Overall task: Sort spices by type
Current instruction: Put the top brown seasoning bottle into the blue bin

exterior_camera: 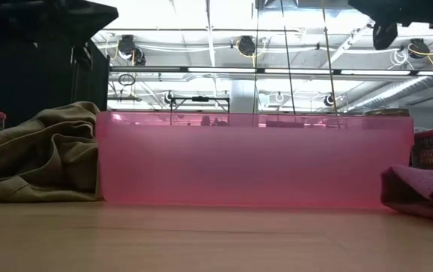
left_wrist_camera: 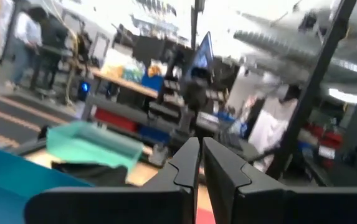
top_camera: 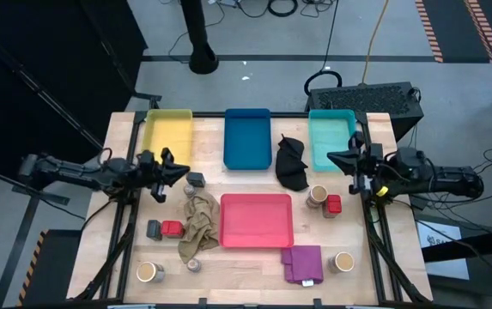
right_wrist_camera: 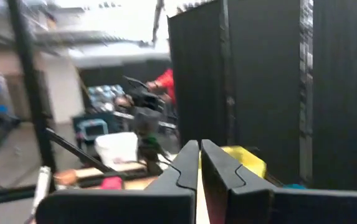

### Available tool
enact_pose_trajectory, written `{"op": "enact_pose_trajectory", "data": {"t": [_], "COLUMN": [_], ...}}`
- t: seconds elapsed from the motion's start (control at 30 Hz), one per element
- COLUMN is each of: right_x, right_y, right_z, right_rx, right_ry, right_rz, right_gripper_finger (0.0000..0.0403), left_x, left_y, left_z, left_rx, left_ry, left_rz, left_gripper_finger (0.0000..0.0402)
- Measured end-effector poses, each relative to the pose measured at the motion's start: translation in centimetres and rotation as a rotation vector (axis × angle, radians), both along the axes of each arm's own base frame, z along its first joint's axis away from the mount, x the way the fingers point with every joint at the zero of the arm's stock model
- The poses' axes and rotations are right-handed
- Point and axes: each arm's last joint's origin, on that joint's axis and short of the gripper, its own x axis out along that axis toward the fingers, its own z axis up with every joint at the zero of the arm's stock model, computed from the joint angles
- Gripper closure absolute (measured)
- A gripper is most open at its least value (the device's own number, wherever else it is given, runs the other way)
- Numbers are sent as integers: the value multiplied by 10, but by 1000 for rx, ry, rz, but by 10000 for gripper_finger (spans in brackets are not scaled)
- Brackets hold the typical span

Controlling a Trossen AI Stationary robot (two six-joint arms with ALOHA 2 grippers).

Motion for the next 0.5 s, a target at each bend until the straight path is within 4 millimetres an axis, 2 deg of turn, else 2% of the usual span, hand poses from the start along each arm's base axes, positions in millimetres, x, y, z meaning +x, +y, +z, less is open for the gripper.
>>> {"op": "enact_pose_trajectory", "data": {"t": [0.23,0.4,0.5], "right_x": [22,37,45], "right_y": [-4,-4,-4], "right_z": [23,43,51], "right_rx": [24,31,58], "right_ry": [140,165,189], "right_rz": [-128,-132,-130], "right_gripper_finger": [403,403,403], "left_x": [31,41,41], "left_y": [-12,-18,-28], "left_z": [23,34,44], "left_rx": [-41,-338,-467], "left_ry": [206,498,683], "left_rz": [65,108,19], "left_gripper_finger": [373,373,373]}}
